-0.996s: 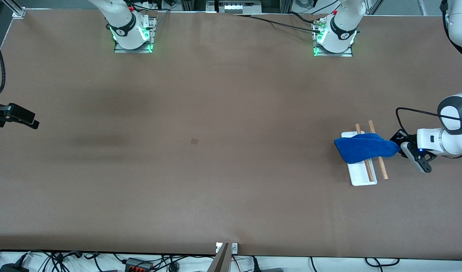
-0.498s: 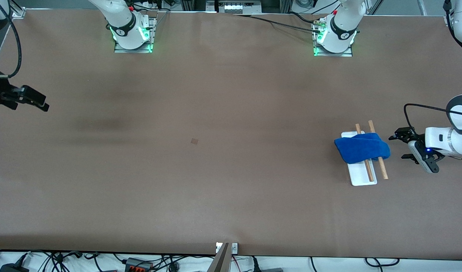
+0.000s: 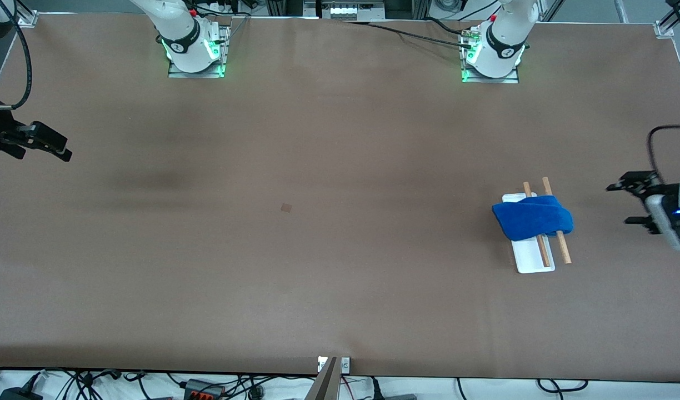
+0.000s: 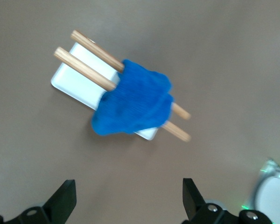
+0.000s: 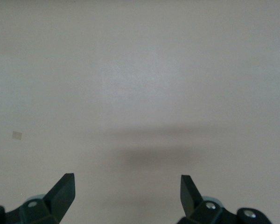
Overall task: Pass towel and hang on rack
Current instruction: 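Open the left gripper and pull it back from the rack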
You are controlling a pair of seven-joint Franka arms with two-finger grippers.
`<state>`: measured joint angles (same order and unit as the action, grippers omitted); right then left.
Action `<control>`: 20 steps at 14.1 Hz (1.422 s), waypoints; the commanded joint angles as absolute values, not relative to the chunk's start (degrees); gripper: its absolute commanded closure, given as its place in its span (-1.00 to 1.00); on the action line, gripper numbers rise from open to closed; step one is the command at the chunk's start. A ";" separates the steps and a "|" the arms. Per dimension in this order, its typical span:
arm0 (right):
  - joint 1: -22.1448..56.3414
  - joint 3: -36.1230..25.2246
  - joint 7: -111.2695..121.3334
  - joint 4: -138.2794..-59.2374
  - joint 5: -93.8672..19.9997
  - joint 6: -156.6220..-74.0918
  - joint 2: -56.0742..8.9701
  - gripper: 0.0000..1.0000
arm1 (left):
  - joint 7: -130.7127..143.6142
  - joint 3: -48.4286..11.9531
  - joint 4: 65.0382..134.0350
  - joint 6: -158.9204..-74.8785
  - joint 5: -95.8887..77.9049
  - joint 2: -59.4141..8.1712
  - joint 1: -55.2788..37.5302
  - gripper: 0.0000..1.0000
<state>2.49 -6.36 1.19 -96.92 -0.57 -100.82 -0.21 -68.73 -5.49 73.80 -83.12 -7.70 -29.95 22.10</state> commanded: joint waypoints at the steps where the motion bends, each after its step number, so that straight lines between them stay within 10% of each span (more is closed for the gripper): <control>1: 2.28 -5.45 1.41 -96.77 0.70 -97.74 0.88 -1.00 | -64.69 -6.41 64.36 -72.54 -4.93 -29.45 21.80 -1.00; 14: 2.46 -5.19 3.43 -96.77 2.55 -97.73 1.32 -1.00 | -37.75 -7.91 64.24 -62.32 -1.67 -22.78 11.43 -1.00; 20: 0.97 -4.14 3.43 -96.77 2.55 -98.00 1.23 -1.00 | -13.11 -7.30 87.48 -75.72 -1.67 -4.79 6.68 -1.00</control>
